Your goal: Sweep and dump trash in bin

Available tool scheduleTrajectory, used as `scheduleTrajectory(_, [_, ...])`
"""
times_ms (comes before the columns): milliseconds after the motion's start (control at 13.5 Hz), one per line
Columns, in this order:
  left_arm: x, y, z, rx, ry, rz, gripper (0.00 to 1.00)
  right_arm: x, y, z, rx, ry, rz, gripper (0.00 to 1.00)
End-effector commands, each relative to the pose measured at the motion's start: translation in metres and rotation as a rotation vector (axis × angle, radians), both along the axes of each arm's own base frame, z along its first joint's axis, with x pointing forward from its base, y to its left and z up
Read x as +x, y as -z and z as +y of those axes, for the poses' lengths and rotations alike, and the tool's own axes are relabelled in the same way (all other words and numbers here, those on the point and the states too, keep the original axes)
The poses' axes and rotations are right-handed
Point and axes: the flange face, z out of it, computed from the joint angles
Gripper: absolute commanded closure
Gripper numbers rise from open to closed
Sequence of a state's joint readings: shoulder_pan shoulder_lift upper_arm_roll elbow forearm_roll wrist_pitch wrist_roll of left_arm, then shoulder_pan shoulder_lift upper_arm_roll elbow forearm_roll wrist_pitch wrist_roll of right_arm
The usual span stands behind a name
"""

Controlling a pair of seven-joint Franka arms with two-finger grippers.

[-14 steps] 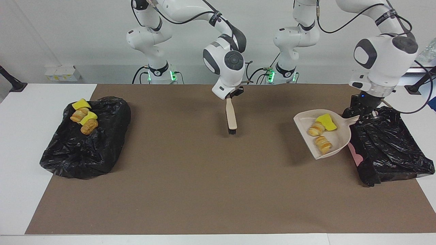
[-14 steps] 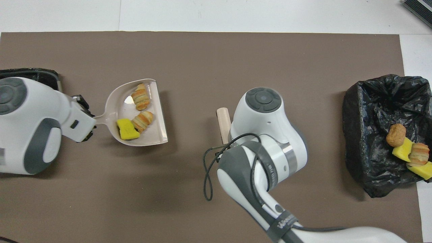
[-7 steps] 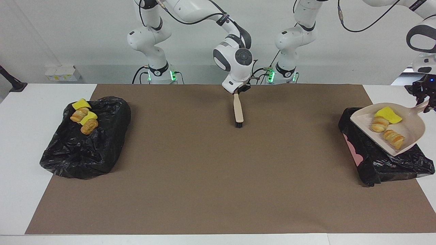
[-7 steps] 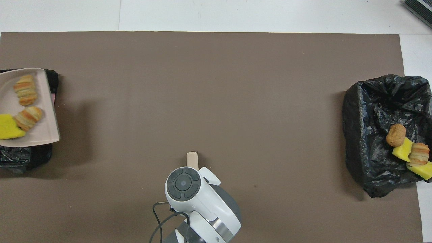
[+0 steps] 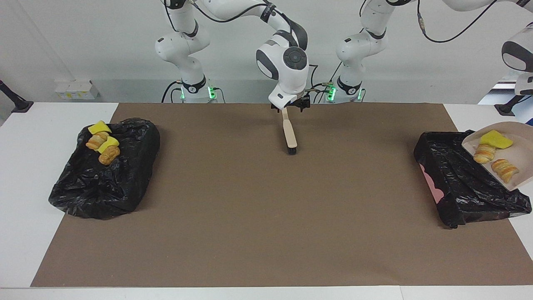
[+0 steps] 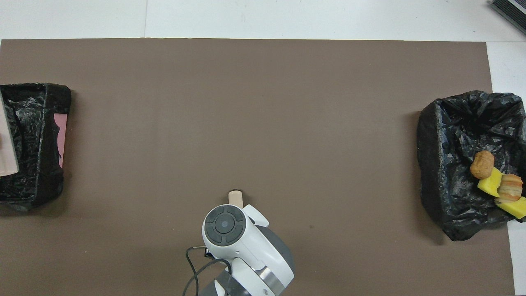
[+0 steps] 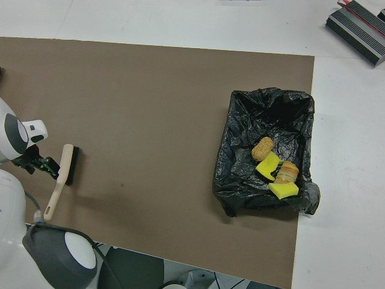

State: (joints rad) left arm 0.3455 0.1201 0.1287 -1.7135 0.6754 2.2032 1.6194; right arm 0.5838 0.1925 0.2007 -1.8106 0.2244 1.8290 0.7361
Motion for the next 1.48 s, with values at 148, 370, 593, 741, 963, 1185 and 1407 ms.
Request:
scheduleTrajectory(148, [0.001,-0.008,-0.032,0.228,-0.005,-0.009,1.0,0.062,-0.08,-0.093,-0.022,-0.119,-0.107,0.0])
scheduleTrajectory(370, [0.002,-0.028,-0.051,0.339,0.022,0.031,1.0,0.105,-0.111,-0.161,-0.048,-0.181,-0.167,0.0])
scheduleTrajectory(593, [0.004,-0.039,-0.096,0.324,-0.005,0.056,1.0,0.13,-0.132,-0.227,-0.03,-0.194,-0.193,0.0])
scheduleTrajectory(741, [0.007,-0.032,-0.132,0.218,-0.045,0.061,1.0,0.139,-0.143,-0.264,-0.034,-0.161,-0.214,0.0])
scheduleTrajectory(963, [0.005,-0.018,-0.171,-0.009,-0.232,-0.044,1.0,0.149,-0.15,-0.309,-0.06,-0.086,-0.231,0.0])
scheduleTrajectory(1185, [0.007,-0.003,-0.214,-0.229,-0.383,-0.114,1.0,0.158,-0.157,-0.361,-0.122,-0.039,-0.254,0.0])
scheduleTrajectory(1407, [0.011,0.011,-0.271,-0.392,-0.547,-0.168,1.0,0.162,-0.175,-0.417,-0.12,-0.023,-0.28,0.0])
